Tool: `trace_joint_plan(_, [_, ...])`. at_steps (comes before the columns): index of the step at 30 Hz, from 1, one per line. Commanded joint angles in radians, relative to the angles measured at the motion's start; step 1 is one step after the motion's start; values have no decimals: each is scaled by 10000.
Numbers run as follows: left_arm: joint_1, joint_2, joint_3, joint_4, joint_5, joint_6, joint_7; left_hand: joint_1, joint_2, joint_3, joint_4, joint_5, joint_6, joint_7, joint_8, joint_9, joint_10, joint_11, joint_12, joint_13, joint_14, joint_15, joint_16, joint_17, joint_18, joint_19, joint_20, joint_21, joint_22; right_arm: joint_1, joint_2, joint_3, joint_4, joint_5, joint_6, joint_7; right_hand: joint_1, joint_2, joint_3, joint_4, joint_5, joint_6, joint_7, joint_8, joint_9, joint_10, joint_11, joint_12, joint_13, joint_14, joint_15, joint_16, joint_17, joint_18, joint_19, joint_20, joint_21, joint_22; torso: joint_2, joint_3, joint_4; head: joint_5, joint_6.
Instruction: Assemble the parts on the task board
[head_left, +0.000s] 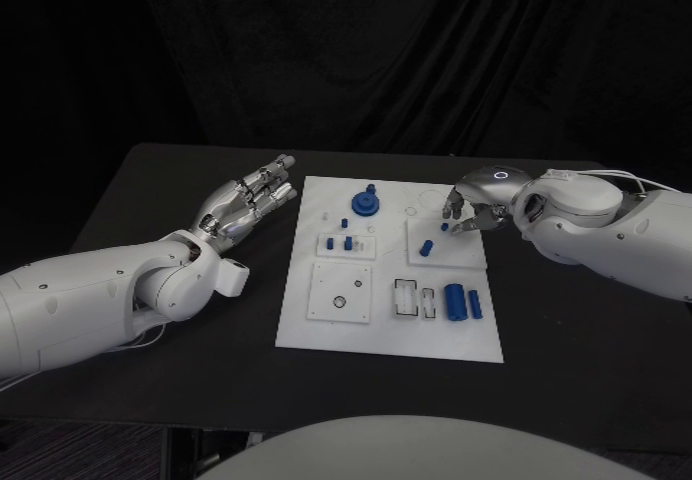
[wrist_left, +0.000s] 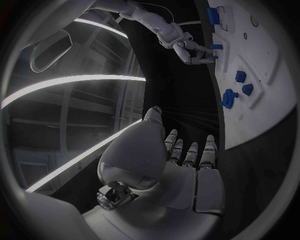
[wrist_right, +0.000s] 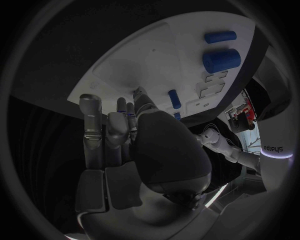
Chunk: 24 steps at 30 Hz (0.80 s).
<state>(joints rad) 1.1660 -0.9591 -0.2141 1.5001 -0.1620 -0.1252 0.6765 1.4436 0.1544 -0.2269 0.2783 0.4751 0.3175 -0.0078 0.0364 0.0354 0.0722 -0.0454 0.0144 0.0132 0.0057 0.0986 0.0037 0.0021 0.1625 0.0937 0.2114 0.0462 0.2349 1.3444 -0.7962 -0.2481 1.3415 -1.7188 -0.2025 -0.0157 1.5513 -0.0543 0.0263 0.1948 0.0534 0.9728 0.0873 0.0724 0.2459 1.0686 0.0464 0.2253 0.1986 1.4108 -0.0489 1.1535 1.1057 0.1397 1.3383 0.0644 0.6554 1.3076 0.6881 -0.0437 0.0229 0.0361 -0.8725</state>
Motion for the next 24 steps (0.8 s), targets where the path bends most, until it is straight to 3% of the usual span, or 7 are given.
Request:
trace_joint_plan(1, [-20,23,7,-12,11,153,1368,90,5,14,-21,64,35,76,12,20,-11,91,-5,9,29,72,0,11,166,14,68,49,11,-31,9,11,-19,-89,-442,60,76,-48,98,-3,-53,-136,-22,-67,-43,100,2,-82,-34,27,48,11,5,-83,7,-3,52,886,-18,-11,11,-7,-1])
trace_joint_plan(9, [-21,39,7,-46,11,165,1324,115,12,16,-22,93,74,128,17,24,41,143,5,18,41,93,5,15,168,43,97,63,42,-67,39,11,-63,135,-510,211,-308,-164,191,153,-55,-574,-30,-83,-295,-340,164,-733,-346,-16,154,-65,-66,-78,-68,69,-68,853,-21,-23,14,4,-1])
trace_joint_plan(11, [-22,45,7,-56,11,175,1318,142,26,23,-22,171,69,152,13,22,55,173,6,20,44,114,5,15,169,61,133,71,43,-88,43,11,-81,171,-522,245,-346,-161,214,138,-55,-523,-2,-46,-303,-371,187,-786,-366,-29,173,-73,-72,-79,-81,84,-76,851,-18,-27,15,2,-1])
trace_joint_plan(13, [-22,51,7,-65,11,184,1312,213,38,42,-28,584,56,161,7,19,59,188,4,19,47,137,6,16,174,87,176,81,29,-115,51,11,-109,200,-522,264,-371,-153,242,117,-54,-395,25,20,-287,-357,188,-810,-372,-46,183,-93,-91,-72,-104,96,-121,842,-19,-32,16,0,-1])
trace_joint_plan(24, [-25,85,7,-101,11,231,1268,228,38,45,-28,656,73,170,9,21,71,198,6,21,62,148,11,21,177,131,190,103,96,-194,77,12,-180,239,-470,279,-535,-220,293,62,-54,-143,41,134,-243,-120,194,-757,-316,-73,197,-97,-91,-57,-142,124,-146,835,-22,-30,5,19,-1])
